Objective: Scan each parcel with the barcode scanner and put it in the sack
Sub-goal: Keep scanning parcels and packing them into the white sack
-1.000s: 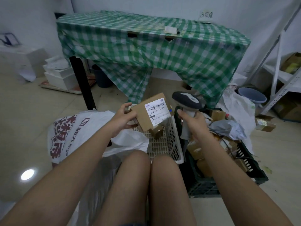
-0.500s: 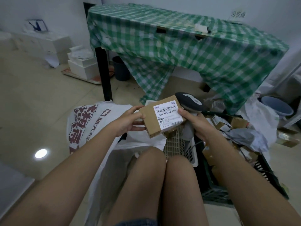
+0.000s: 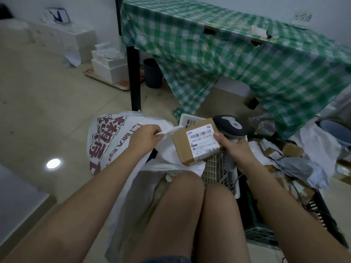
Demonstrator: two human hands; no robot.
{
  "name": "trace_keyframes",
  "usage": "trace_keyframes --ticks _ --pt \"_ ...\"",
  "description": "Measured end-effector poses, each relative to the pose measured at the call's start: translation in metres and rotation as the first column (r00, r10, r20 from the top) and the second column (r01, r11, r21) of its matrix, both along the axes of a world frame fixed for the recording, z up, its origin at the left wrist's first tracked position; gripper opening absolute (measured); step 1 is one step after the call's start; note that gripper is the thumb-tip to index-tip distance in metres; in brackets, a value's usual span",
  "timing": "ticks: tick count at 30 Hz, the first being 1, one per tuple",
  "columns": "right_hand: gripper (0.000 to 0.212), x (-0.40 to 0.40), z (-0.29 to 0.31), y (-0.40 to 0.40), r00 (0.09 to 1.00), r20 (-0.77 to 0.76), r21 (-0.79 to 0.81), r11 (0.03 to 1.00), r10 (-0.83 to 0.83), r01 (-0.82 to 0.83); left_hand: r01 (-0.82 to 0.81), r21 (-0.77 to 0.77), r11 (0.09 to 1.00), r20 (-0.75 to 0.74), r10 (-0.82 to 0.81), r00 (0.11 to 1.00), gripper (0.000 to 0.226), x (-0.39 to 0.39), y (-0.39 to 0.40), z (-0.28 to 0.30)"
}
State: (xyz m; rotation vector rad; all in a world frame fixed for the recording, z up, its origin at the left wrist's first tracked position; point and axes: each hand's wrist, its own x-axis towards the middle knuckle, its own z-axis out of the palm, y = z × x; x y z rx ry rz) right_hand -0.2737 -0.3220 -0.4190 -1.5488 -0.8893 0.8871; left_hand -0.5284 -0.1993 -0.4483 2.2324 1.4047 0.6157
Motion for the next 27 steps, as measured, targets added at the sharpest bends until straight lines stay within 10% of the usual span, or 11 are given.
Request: trace_keyframes --ticks 4,9,13,15,21,27 --pt "0.036 -0.027 -0.004 0.011 0.997 0.026 0.001 0.998 0.069 -0.069 -0.105 -0.081 0.991 0.391 0.129 0.912 0.012 -0.020 0.015 0.017" --pt "0.051 -0.066 -0.006 0.054 0.985 0.081 -0.001 0.988 0.151 -0.151 -0.096 -0.231 0.968 0.520 0.206 0.829 0.017 -0.030 0.021 0.030" --pt "0.049 -0.089 -0.010 0.094 0.992 0.040 -0.010 0.993 0.122 -0.121 0.082 -0.358 0.930 0.522 0.127 0.843 0.014 -0.031 0.017 0.025" --pt "0.045 -0.097 -0.012 0.108 0.992 0.041 -0.003 0.993 0.117 -0.117 0.152 -0.351 0.924 0.415 0.008 0.910 0.046 -0.028 0.020 0.015" --pt "0.066 -0.098 -0.016 0.136 0.989 0.030 -0.049 0.989 0.144 -0.142 -0.006 -0.128 0.992 0.143 0.024 0.989 0.087 -0.013 0.042 -0.009" --pt "0.041 -0.048 -0.026 0.130 0.997 0.068 -0.085 0.996 -0.024 0.030 -0.060 0.015 0.998 0.043 0.059 0.997 0.106 -0.013 0.056 -0.029"
